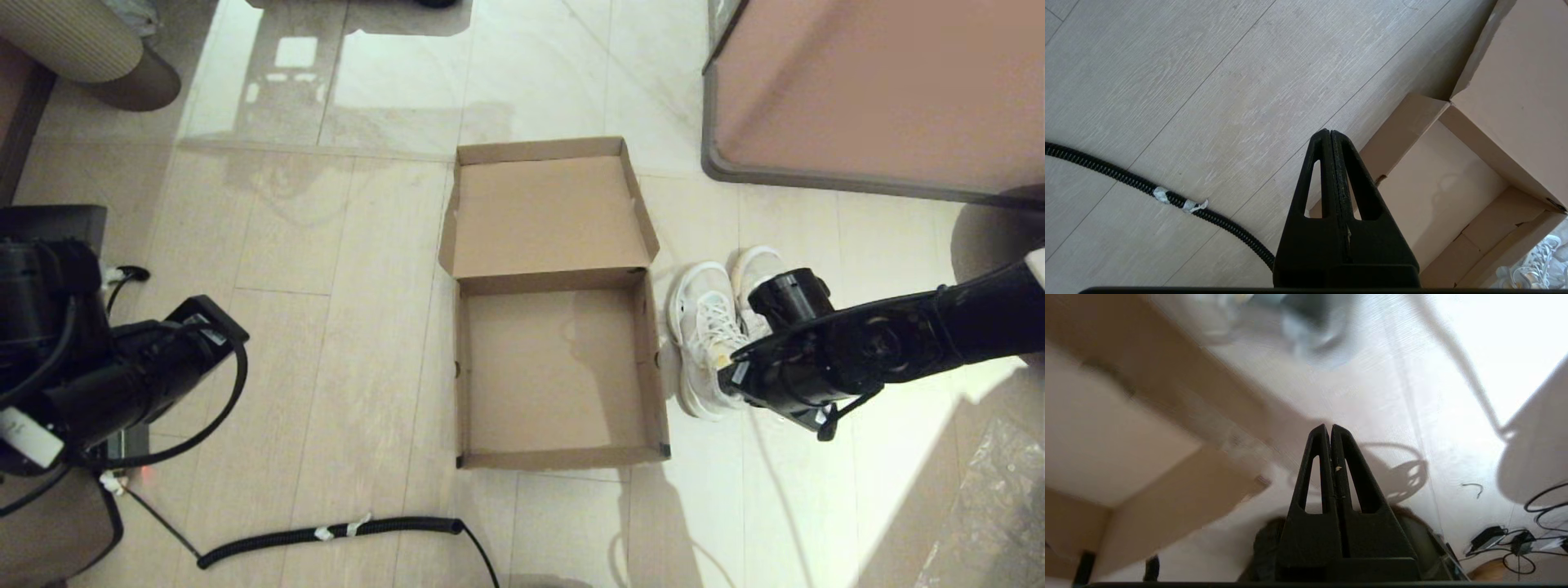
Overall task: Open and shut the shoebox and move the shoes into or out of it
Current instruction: Put the shoes out of the shoe box, then put the shoes into the shoe box
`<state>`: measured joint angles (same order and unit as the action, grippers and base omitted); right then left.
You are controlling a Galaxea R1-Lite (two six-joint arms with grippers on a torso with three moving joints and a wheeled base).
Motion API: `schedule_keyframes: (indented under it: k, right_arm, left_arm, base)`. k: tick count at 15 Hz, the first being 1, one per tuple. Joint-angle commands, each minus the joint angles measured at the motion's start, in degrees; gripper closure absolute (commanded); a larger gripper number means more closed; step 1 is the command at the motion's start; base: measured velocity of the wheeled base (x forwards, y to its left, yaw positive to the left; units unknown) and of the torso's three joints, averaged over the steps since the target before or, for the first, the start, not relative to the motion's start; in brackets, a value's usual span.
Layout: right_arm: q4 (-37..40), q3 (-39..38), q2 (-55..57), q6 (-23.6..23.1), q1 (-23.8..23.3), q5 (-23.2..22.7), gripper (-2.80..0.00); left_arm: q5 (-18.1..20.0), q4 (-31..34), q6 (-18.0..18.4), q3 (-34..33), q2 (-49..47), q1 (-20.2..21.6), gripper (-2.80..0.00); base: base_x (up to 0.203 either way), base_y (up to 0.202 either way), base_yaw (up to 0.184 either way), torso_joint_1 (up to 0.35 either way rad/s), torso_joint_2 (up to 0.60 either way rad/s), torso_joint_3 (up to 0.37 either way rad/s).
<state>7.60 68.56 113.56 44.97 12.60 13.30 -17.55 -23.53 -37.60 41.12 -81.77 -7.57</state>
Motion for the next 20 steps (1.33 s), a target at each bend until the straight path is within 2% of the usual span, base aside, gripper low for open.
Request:
schedule_keyframes:
  k: [1,6,10,12,15,20]
  right_arm:
    - [-1.3,-0.9,1.3,-1.2,-2.3,-0.1,0.0]
    - [-14.6,1.0,11.1,-6.6,-3.4,-0.6,0.0]
    - [-15.2,4.4,15.9,-8.0,-3.4,-1.2,0.0]
    - [-15.1,4.8,17.3,-10.6,-3.6,-1.9,0.0]
    - [-14.8,2.1,16.9,-11.6,-3.7,-1.9,0.0]
    - [-15.2,-8.9,10.7,-11.0,-3.9,-2.0,0.0]
  left_arm:
    - [-0.1,-0.2,-0.2,0.1,-0.2,0.1,0.0]
    - [-0.1,0.0,-0.1,0.0,0.4,1.7,0.0]
    - [0.2,-0.1,-0.1,0.1,-0.1,1.7,0.0]
    - [0.2,-0.1,-0.1,0.0,-0.1,1.9,0.0]
    - [0.3,-0.1,-0.2,0.1,-0.3,2.1,0.0]
    - [0.8,-0.2,-0.2,0.2,-1.2,2.1,0.0]
  base:
    - [0.0,0.0,0.0,0.0,0.0,0.0]
    - [0.0,0.0,0.0,0.0,0.0,0.0]
    - [0.0,0.0,0.0,0.0,0.0,0.0]
    - [0.0,0.0,0.0,0.0,0.0,0.0]
    - [0.0,0.0,0.0,0.0,0.0,0.0]
    - [0.0,0.0,0.0,0.0,0.0,0.0]
